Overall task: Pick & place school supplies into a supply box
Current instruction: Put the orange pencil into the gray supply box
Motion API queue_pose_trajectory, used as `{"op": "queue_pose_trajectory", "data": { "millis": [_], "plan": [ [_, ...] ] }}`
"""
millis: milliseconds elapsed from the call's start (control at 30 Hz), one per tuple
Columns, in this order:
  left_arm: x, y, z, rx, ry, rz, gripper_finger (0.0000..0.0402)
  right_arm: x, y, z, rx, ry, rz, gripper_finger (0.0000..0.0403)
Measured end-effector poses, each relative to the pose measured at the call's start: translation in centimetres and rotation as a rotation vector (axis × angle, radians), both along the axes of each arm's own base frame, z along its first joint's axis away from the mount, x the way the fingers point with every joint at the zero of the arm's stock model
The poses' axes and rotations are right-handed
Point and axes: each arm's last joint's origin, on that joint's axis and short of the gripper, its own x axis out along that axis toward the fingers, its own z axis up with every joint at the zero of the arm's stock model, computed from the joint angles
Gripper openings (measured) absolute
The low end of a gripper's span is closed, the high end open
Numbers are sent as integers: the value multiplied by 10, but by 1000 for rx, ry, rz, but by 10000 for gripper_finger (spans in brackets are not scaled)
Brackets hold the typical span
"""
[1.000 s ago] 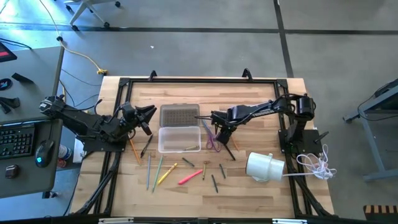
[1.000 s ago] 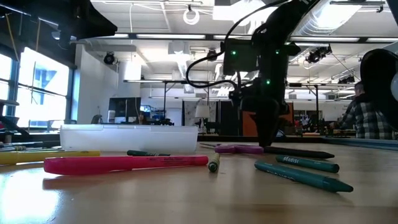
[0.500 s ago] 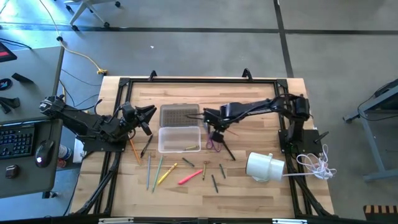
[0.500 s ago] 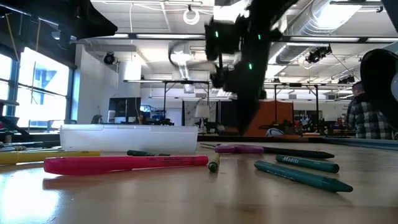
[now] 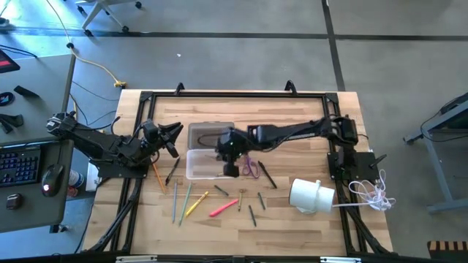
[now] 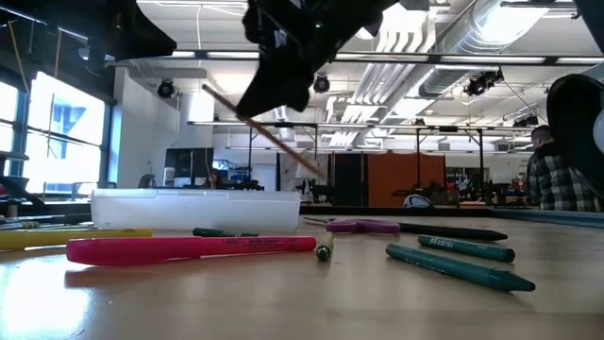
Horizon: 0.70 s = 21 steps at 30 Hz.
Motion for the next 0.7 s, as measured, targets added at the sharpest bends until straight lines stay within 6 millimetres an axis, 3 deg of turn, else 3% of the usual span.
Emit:
{"op": "queue_pose_trajectory", "data": {
  "millis": [167, 467, 700],
  "plan": [
    [0, 0, 0, 0, 0, 0, 111, 15, 9, -18, -88, -65, 50, 2],
    [0, 0, 0, 0, 0, 2, 111, 21, 10, -8, -173, -184, 96, 1],
    [0, 0, 0, 0, 0, 3, 111, 20, 5, -25, -123, -100, 130, 1]
  ]
}}
